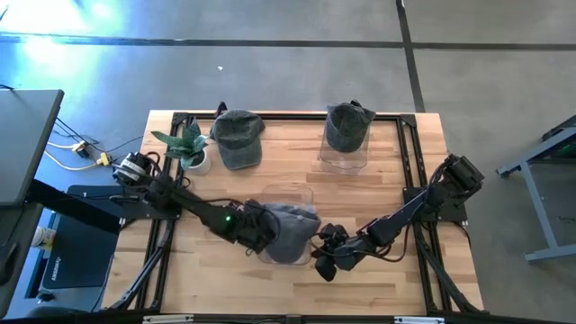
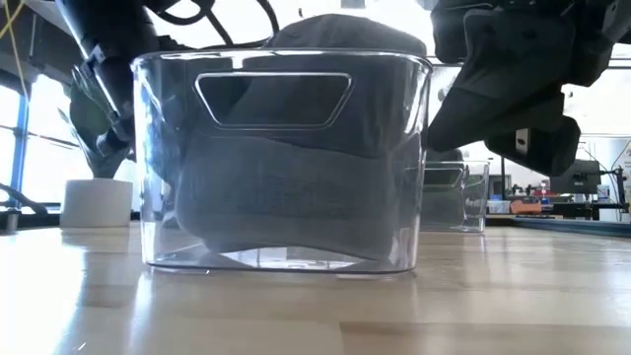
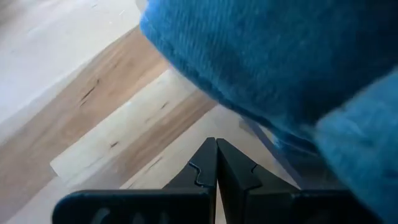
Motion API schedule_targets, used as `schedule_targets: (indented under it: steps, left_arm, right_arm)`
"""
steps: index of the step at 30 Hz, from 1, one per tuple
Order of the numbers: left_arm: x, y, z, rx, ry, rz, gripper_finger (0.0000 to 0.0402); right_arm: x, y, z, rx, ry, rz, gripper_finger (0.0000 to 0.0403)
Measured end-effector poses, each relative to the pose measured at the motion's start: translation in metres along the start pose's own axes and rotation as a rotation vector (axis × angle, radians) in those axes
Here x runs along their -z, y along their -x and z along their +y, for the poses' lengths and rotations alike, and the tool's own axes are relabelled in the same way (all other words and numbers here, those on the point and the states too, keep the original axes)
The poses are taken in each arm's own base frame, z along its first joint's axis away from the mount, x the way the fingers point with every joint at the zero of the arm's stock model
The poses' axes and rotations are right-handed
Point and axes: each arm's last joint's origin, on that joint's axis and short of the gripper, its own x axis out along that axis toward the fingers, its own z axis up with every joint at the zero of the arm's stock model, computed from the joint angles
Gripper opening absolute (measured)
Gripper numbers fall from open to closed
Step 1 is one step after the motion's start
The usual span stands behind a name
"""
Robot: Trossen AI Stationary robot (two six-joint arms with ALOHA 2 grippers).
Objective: Pick & Place hat
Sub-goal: Adjust the bottom transparent bin, then put the black cap into the top transparent bin
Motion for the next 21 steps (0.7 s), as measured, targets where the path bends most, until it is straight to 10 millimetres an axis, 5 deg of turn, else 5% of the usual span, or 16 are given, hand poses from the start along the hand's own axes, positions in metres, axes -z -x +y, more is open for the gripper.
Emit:
schedule_targets:
  steps: [6, 10, 21]
  left_arm:
    - [0.002, 0.0, 0.0, 0.004, -0.01, 0.037, 0.0]
    - [0.007, 0.018, 0.004, 0.003, -0.043, 0.077, 0.0]
    - [0.001, 0.074, 0.03, -0.018, -0.061, 0.166, 0.0]
  right_arm:
    - [0.001, 0.0, -0.001, 0.002, 0.001, 0.016, 0.0]
    - [0.0, 0.004, -0.001, 0.015, -0.014, 0.03, 0.0]
    - [-0.019, 0.06, -0.01, 0.16, -0.002, 0.104, 0.0]
